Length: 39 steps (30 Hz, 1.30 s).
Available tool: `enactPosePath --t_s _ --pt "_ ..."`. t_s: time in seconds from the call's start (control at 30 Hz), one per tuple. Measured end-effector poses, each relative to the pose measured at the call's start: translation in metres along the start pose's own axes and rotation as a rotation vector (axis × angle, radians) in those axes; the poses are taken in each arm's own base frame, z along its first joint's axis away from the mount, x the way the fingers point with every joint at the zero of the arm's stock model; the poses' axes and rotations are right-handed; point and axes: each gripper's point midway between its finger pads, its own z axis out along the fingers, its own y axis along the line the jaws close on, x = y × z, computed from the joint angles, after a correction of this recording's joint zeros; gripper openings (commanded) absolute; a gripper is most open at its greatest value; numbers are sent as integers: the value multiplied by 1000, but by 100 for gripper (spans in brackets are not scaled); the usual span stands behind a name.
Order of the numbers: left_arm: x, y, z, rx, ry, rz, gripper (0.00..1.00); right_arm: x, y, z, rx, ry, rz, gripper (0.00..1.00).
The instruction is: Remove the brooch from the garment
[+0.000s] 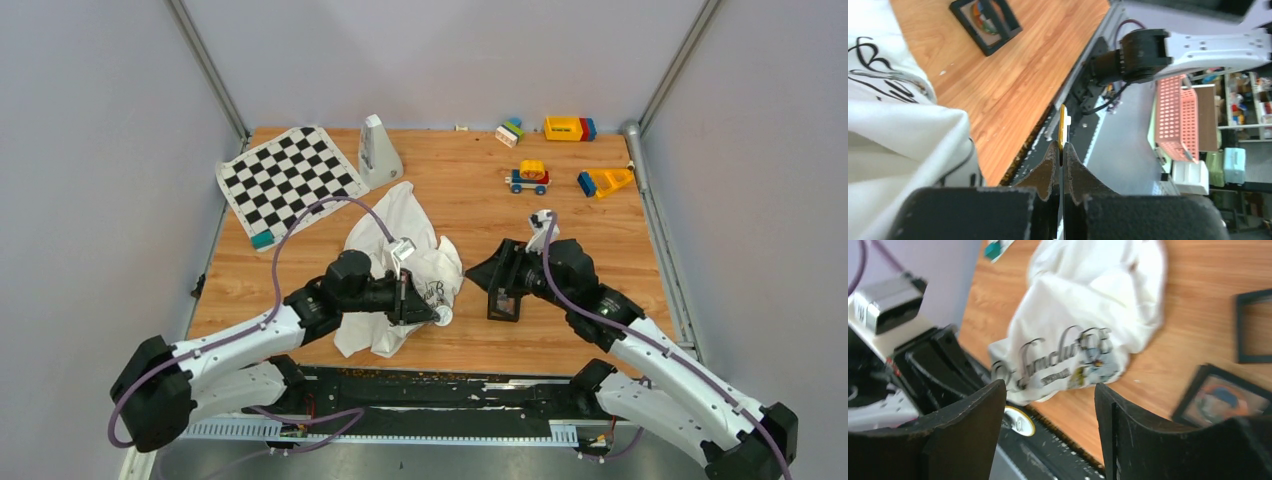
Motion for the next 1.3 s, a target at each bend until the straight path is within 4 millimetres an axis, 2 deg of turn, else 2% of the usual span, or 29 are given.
enactPosePath --t_s 0.13,0.3,0.37,0.47,0.57,0.73,0.87,1.07,1.3 --pt "11 29 18 -99 58 7 0 -18 -40 -9 190 -71 14 59" --pt "22 88 32 -293 148 -17 0 -27 -81 -3 405 -44 -14 54" --pt "16 114 29 -364 145 -48 0 -28 -90 2 451 -19 -40 52" --pt "-4 159 13 -483 92 -115 0 -35 -103 16 530 24 -83 50" --pt "-16 187 -5 -587 58 -146 0 -39 -119 29 592 67 -105 46" --pt "-37 206 -22 -682 8 -100 0 -31 -155 45 686 161 -103 40" --pt "-46 210 -32 -707 -12 -43 0 -17 -175 51 732 241 -104 37" --pt "-53 196 -44 -664 -50 100 0 -10 -191 65 764 318 -140 34" --pt "-61 177 -48 -599 -120 174 0 -2 -208 73 802 374 -169 30"
